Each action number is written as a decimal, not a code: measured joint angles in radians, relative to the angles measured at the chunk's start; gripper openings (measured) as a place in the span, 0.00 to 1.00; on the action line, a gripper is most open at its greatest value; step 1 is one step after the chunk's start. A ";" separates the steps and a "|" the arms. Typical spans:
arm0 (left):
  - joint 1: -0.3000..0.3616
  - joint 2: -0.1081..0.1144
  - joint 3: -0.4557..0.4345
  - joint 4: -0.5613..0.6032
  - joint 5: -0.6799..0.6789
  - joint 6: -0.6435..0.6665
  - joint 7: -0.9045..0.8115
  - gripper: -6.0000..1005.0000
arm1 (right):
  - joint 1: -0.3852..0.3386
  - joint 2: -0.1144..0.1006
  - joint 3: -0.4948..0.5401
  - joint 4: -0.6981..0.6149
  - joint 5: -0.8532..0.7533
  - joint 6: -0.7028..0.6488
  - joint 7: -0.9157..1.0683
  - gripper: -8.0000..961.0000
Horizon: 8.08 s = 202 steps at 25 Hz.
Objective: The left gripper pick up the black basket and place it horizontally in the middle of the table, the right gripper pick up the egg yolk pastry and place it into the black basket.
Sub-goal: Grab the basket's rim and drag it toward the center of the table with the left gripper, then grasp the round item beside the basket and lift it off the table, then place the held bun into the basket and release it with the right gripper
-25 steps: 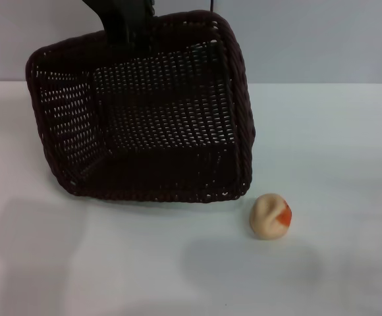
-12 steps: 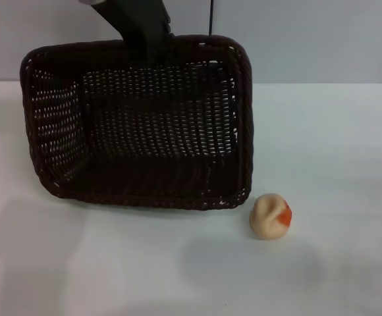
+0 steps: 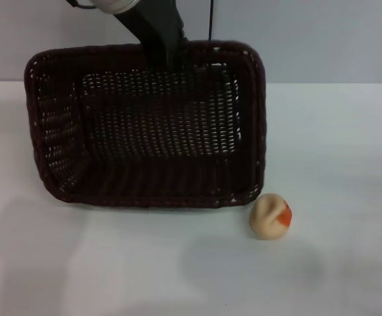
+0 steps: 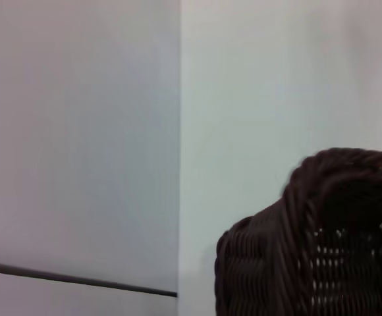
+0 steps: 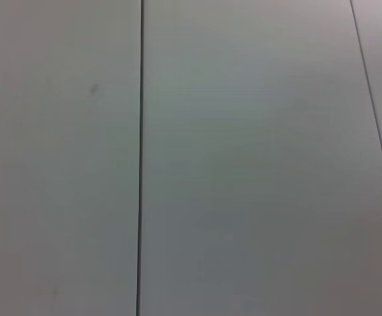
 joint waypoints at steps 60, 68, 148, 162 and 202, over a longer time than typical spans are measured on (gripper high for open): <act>0.661 0.014 -0.974 -0.650 -1.565 -0.167 0.877 0.76 | -0.030 -0.007 -0.025 0.142 0.000 0.127 -0.016 0.65; 0.662 0.017 -0.975 -0.801 -1.685 -0.166 1.118 0.76 | -0.072 -0.029 -0.075 0.290 -0.039 0.261 -0.052 0.65; 0.569 0.092 -0.970 -0.754 -1.704 -0.235 1.141 0.76 | 0.021 -0.177 -0.587 0.765 0.534 0.559 -0.286 0.17; 0.562 0.098 -0.971 -0.754 -1.706 -0.237 1.140 0.76 | 0.033 -0.177 -0.574 0.789 0.523 0.520 -0.337 0.04; 0.567 0.076 -0.970 -0.751 -1.715 -0.238 1.141 0.76 | 0.046 -0.129 -0.539 0.847 0.500 0.180 -0.816 0.04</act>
